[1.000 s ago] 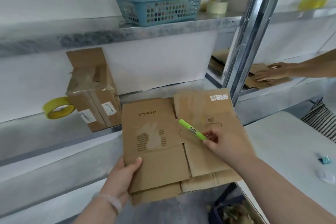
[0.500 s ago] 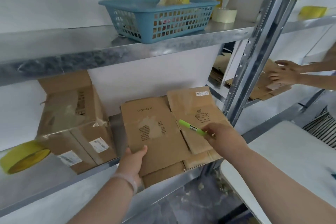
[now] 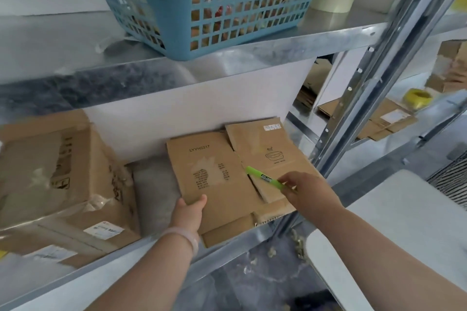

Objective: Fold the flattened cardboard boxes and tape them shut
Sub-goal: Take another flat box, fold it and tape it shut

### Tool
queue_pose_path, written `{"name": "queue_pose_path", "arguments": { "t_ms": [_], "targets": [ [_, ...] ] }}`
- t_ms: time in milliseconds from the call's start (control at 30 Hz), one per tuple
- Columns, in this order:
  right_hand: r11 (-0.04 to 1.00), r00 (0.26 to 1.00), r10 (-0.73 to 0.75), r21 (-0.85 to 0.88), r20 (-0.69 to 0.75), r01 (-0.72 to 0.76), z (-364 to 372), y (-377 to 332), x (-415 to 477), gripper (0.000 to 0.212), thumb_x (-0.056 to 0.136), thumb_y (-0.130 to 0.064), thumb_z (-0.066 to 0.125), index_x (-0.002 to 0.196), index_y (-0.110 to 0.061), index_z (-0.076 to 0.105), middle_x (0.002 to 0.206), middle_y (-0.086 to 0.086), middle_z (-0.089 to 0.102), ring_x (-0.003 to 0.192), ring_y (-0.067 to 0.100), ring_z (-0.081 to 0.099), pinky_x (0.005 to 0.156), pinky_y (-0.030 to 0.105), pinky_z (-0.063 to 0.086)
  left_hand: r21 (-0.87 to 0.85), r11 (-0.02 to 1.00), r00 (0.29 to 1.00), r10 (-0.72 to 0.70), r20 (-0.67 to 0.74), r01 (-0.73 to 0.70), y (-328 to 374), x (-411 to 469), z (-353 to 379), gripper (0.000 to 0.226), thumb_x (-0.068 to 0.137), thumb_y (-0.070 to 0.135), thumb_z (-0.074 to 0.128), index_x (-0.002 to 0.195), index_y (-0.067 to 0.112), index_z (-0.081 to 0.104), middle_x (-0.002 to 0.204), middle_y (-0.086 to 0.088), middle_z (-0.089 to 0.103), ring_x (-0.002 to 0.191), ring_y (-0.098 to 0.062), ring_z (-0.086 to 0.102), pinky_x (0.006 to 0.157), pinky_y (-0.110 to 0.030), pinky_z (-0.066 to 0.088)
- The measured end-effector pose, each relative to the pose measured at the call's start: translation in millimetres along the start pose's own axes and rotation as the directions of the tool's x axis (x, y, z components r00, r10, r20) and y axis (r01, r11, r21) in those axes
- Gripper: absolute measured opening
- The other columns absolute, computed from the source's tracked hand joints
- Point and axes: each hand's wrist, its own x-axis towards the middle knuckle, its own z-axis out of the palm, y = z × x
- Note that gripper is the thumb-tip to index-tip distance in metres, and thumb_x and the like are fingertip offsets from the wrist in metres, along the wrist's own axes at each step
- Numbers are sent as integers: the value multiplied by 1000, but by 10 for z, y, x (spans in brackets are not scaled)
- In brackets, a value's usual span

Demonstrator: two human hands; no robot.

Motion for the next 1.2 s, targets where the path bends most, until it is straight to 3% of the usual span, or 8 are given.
{"name": "queue_pose_path", "arguments": {
  "t_ms": [367,533,667,833,933,1033,1100,1200],
  "targets": [
    [997,996,-80,-19,44,81,-12,172,507,15,95,-43,55,108,-47,61,94,-24,62,73,-9,52,47,11,30,365,928,988,117,-105,-72,144,64,439,68,82,33,73,136,11,38,132,-8,56,118,-30,55,97,-36,44],
    [982,976,-180,80,125,171,-65,118,560,18,94,-37,59,107,-49,60,93,-23,63,78,-2,58,57,19,50,745,667,958,224,-180,-16,180,-24,362,90,82,57,62,152,31,11,154,-8,18,141,-32,21,112,-47,27],
    [942,928,-333,24,167,334,-149,-41,569,22,94,-35,60,112,-46,60,97,-25,60,84,0,57,69,23,51,710,412,701,695,161,-572,314,-266,331,70,91,47,57,150,42,19,157,9,21,145,-14,13,118,-38,12],
    [786,798,-583,-143,150,601,-223,-351,550,27,95,-41,57,121,-44,58,108,-23,65,105,7,58,99,32,42,758,99,583,705,403,-644,468,-550,319,27,94,46,51,120,44,59,92,24,56,92,-3,56,79,-23,43],
    [695,718,-695,-221,41,685,-224,-466,549,46,92,-41,59,137,-38,51,129,-13,61,137,11,38,122,42,11,746,316,686,684,249,-586,395,-615,216,15,97,37,50,103,40,63,85,22,58,76,1,55,70,-18,47],
    [795,788,-583,60,-199,604,-201,-561,452,64,87,-38,68,145,-33,41,138,-8,51,135,12,37,115,35,27,517,701,817,576,-6,-491,312,-726,98,12,96,33,54,91,42,59,83,18,62,75,1,58,59,-10,41],
    [805,901,-421,413,-106,425,-170,-675,323,57,90,-46,64,142,-38,41,129,-18,50,116,0,47,96,23,41,211,884,888,446,-115,-416,292,-822,78,13,95,28,58,88,36,65,84,13,67,79,-5,63,65,-12,46],
    [719,864,-465,653,195,239,16,-932,126,33,97,-47,51,127,-37,56,118,-18,62,102,-4,59,80,15,44,-157,937,950,305,-74,-313,285,-991,50,25,96,18,58,80,25,76,78,1,70,79,-19,61,79,-35,53]
  ]
}}
